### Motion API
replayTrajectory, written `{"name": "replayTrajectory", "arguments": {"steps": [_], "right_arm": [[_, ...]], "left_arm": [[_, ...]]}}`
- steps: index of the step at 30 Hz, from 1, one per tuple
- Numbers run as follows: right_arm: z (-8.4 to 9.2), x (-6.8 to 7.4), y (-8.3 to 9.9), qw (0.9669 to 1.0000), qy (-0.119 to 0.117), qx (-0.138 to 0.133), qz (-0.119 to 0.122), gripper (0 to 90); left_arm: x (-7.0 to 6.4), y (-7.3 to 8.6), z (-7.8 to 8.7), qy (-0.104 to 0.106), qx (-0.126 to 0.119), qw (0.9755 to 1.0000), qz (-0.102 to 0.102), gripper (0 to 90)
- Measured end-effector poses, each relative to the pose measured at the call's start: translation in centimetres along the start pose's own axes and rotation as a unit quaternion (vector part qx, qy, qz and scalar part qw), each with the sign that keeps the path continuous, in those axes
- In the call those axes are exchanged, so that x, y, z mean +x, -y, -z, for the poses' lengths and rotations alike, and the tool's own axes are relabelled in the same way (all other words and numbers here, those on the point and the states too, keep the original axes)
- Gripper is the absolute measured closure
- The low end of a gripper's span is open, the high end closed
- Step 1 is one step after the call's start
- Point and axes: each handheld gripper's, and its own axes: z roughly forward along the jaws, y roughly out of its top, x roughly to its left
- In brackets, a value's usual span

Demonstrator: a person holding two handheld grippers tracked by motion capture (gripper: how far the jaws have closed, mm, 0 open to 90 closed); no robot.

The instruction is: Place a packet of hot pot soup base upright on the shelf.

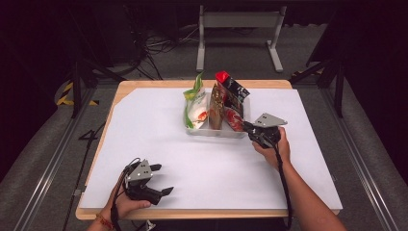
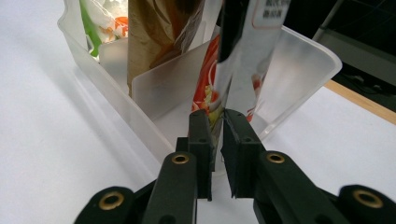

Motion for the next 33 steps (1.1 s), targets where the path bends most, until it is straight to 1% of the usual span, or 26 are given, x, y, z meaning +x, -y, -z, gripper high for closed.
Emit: {"name": "replayTrajectory", "arguments": {"steps": [2, 6, 10, 14, 17, 19, 22, 23, 25, 26, 27, 30, 32, 33], "right_arm": [[0.4, 0.0, -0.1, 1.0000, 0.000, -0.009, -0.002, 80.3], [1.0, 0.0, -0.4, 0.9999, 0.001, -0.015, 0.002, 78.8], [1.3, 0.0, -0.6, 0.9999, 0.002, -0.016, 0.000, 78.1], [1.7, -0.1, -0.7, 0.9998, 0.007, -0.018, 0.006, 74.6], [2.2, -0.2, -0.9, 0.9997, 0.011, -0.017, 0.013, 74.1], [2.5, -0.3, -0.9, 0.9996, 0.013, -0.017, 0.016, 72.8], [2.8, -0.3, -1.0, 0.9996, 0.013, -0.017, 0.017, 71.5], [2.9, -0.3, -1.0, 0.9996, 0.014, -0.016, 0.019, 71.2], [3.2, -0.3, -1.0, 0.9996, 0.013, -0.016, 0.018, 69.7], [3.3, -0.3, -1.1, 0.9996, 0.013, -0.016, 0.020, 69.3], [3.5, -0.3, -1.1, 0.9996, 0.013, -0.014, 0.022, 66.7], [3.9, -0.3, -1.0, 0.9996, 0.013, -0.011, 0.025, 65.6], [4.2, -0.4, -1.0, 0.9995, 0.014, -0.013, 0.027, 64.3], [4.2, -0.4, -1.0, 0.9995, 0.014, -0.013, 0.027, 64.3]], "left_arm": [[0.0, 0.0, 0.0, -0.001, 0.000, 1.0000, 0.000, 11.0], [0.0, 0.0, 0.0, -0.001, 0.002, 1.0000, -0.004, 10.9], [-0.1, 0.0, 0.0, 0.000, -0.001, 1.0000, 0.000, 11.0], [-0.1, -0.1, 0.1, -0.002, -0.003, 1.0000, -0.004, 11.0], [-0.1, -0.1, 0.4, -0.006, -0.009, 0.9999, -0.004, 11.0], [-0.2, -0.1, 0.6, -0.013, -0.012, 0.9998, -0.006, 11.0], [-0.2, -0.1, 0.9, -0.018, -0.018, 0.9997, -0.005, 11.0], [-0.1, -0.1, 1.1, -0.024, -0.021, 0.9995, -0.006, 11.0], [0.0, -0.1, 1.5, -0.030, -0.026, 0.9992, -0.005, 11.0], [0.0, -0.1, 1.6, -0.036, -0.028, 0.9990, -0.004, 11.0], [0.1, -0.1, 1.8, -0.039, -0.032, 0.9987, -0.003, 11.0], [0.4, 0.0, 2.6, -0.056, -0.043, 0.9975, 0.000, 11.0], [0.6, 0.1, 3.0, -0.067, -0.045, 0.9967, 0.002, 11.0], [0.6, 0.1, 3.0, -0.067, -0.045, 0.9967, 0.002, 11.0]]}}
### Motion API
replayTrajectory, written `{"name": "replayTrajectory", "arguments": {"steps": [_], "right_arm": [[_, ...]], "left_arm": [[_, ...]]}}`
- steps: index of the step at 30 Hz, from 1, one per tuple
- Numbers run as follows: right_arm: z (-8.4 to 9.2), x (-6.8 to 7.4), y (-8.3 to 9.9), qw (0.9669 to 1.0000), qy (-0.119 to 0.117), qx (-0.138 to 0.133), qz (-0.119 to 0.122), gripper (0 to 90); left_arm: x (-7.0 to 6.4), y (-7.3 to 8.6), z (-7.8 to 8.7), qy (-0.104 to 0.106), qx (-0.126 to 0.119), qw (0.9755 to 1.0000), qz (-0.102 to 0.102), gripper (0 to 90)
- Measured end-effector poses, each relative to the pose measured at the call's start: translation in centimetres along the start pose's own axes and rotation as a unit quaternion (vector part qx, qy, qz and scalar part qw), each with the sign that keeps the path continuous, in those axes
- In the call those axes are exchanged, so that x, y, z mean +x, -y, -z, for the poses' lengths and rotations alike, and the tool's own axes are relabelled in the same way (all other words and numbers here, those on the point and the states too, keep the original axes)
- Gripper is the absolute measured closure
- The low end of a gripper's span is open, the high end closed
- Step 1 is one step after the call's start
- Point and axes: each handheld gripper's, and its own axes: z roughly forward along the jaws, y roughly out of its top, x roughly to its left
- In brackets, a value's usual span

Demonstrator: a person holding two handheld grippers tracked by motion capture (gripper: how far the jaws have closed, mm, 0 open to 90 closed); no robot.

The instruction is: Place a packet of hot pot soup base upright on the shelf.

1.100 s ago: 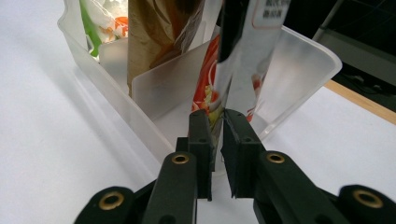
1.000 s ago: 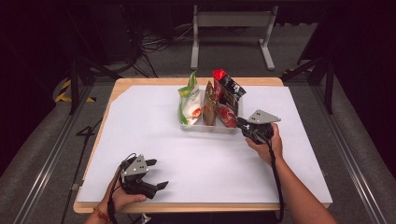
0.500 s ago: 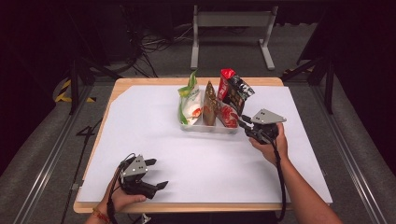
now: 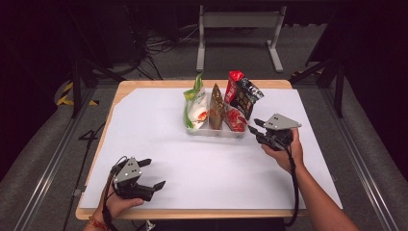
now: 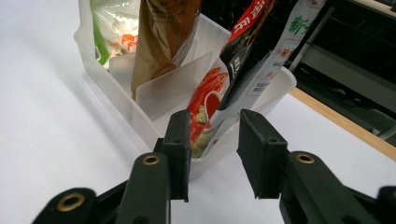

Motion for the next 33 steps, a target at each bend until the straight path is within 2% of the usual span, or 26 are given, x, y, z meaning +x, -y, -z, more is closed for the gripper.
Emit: {"name": "replayTrajectory", "arguments": {"steps": [5, 9, 11, 13, 19, 22, 33], "right_arm": [[0.8, -0.1, -0.1, 1.0000, -0.001, 0.003, 0.009, 61.9], [1.4, 0.0, 0.0, 0.9999, 0.000, 0.005, 0.013, 58.7], [1.6, 0.0, 0.1, 0.9998, -0.007, 0.002, 0.016, 56.9], [1.9, 0.1, 0.2, 0.9997, -0.002, 0.006, 0.023, 54.2], [2.7, 0.1, 0.8, 0.9997, 0.005, 0.003, 0.024, 46.2], [3.1, 0.1, 1.0, 0.9996, 0.008, -0.004, 0.026, 45.5], [5.1, 0.4, 2.3, 0.9989, 0.013, 0.008, 0.044, 39.7]], "left_arm": [[0.5, 0.1, 0.7, -0.012, -0.014, 0.9998, 0.010, 11.1], [0.5, 0.1, 0.7, -0.016, -0.011, 0.9998, 0.007, 11.1], [0.5, 0.2, 0.6, -0.015, -0.009, 0.9998, 0.010, 11.0], [0.5, 0.2, 0.4, -0.016, -0.004, 0.9998, 0.007, 11.0], [0.3, 0.3, 0.2, -0.013, 0.000, 0.9999, 0.005, 10.9], [0.3, 0.3, 0.1, -0.012, 0.003, 0.9999, 0.003, 10.9], [0.3, 0.2, 0.1, -0.010, 0.002, 0.9999, 0.003, 10.8]]}}
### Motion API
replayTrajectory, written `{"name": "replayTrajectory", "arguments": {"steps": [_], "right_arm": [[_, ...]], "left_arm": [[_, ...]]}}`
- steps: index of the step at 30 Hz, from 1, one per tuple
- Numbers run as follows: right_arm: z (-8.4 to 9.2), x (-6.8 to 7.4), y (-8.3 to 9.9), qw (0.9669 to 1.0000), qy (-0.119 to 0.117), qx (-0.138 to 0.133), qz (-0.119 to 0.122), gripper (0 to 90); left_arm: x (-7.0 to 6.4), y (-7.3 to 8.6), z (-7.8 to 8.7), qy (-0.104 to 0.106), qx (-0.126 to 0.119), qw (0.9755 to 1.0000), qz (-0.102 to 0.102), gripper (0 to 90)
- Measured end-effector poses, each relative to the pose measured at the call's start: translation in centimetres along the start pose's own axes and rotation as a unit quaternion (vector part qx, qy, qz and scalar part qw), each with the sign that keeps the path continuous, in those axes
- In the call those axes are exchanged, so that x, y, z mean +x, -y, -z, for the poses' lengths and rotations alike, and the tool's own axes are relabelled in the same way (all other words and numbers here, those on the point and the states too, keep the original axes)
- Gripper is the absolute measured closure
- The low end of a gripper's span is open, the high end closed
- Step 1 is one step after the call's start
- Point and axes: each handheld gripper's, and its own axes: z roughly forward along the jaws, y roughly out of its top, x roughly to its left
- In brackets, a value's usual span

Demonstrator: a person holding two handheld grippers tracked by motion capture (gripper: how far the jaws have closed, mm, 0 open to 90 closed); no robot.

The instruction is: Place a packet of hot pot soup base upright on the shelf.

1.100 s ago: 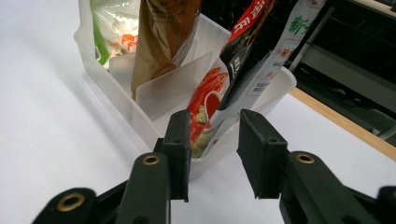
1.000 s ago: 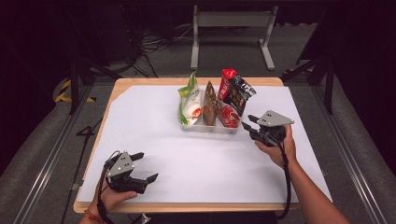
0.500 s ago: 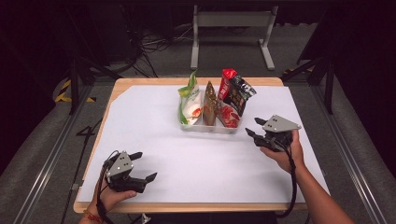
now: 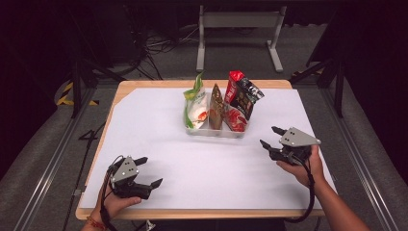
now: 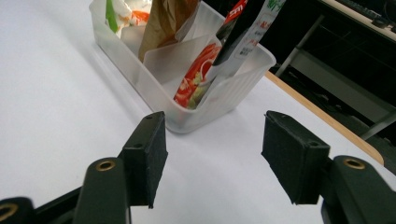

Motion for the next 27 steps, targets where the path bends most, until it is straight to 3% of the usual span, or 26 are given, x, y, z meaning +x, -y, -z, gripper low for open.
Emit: {"name": "replayTrajectory", "arguments": {"steps": [9, 27], "right_arm": [[1.1, 0.3, 1.1, 1.0000, -0.002, 0.001, 0.006, 33.5], [4.6, -0.1, 4.9, 0.9997, 0.000, -0.005, -0.022, 26.2]], "left_arm": [[-0.1, 0.0, 0.0, -0.001, 0.003, 1.0000, -0.003, 10.7], [-0.3, -0.1, -0.3, 0.004, 0.008, 0.9999, -0.005, 10.6]]}}
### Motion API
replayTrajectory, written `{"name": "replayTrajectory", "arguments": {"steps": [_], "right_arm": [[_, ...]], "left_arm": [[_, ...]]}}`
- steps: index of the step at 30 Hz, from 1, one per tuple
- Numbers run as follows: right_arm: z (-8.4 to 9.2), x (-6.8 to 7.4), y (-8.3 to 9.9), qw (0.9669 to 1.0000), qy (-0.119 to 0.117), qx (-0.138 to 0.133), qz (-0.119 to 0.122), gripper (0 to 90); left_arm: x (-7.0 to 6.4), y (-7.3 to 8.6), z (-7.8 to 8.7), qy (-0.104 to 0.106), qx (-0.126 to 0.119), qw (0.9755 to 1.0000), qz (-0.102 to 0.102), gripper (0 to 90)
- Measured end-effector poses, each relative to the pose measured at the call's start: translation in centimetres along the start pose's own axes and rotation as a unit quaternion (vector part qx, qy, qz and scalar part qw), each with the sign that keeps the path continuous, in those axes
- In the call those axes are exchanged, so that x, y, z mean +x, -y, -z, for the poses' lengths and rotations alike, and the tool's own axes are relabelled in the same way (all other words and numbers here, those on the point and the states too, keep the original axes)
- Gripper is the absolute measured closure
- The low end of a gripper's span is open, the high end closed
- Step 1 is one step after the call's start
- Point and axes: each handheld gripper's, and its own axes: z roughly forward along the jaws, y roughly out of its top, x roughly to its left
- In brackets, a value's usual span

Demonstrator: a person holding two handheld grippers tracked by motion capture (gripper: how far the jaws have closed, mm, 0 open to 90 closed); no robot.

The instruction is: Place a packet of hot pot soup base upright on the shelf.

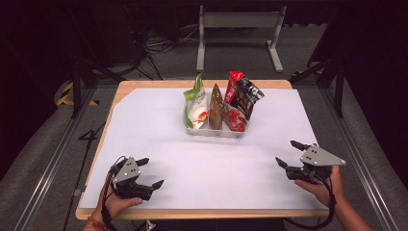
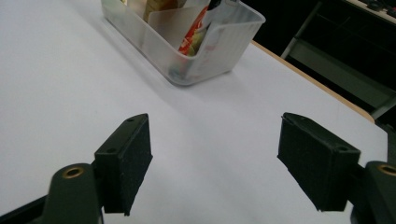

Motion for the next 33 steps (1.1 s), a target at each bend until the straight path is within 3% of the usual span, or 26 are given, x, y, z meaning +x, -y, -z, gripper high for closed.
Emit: {"name": "replayTrajectory", "arguments": {"steps": [7, 9, 18, 26, 33], "right_arm": [[0.9, -0.4, 1.7, 0.9999, 0.000, 0.002, -0.016, 22.2], [1.0, -0.5, 2.2, 0.9998, 0.013, 0.004, -0.017, 20.1], [1.9, -1.2, 5.0, 0.9989, 0.028, 0.011, -0.037, 16.1], [3.4, -2.2, 7.7, 0.9920, 0.073, -0.002, -0.103, 11.3], [4.0, -1.8, 8.4, 0.9917, 0.080, -0.003, -0.100, 11.3]], "left_arm": [[0.0, 0.0, -0.2, 0.001, 0.001, 1.0000, 0.000, 10.6], [0.0, 0.0, -0.1, 0.001, 0.002, 1.0000, 0.001, 10.6], [0.2, 0.1, 0.0, -0.004, 0.001, 1.0000, 0.008, 10.7], [0.4, 0.1, 0.2, -0.010, -0.004, 0.9999, 0.012, 10.6], [0.6, -0.1, 0.3, -0.018, -0.006, 0.9998, 0.008, 10.6]]}}
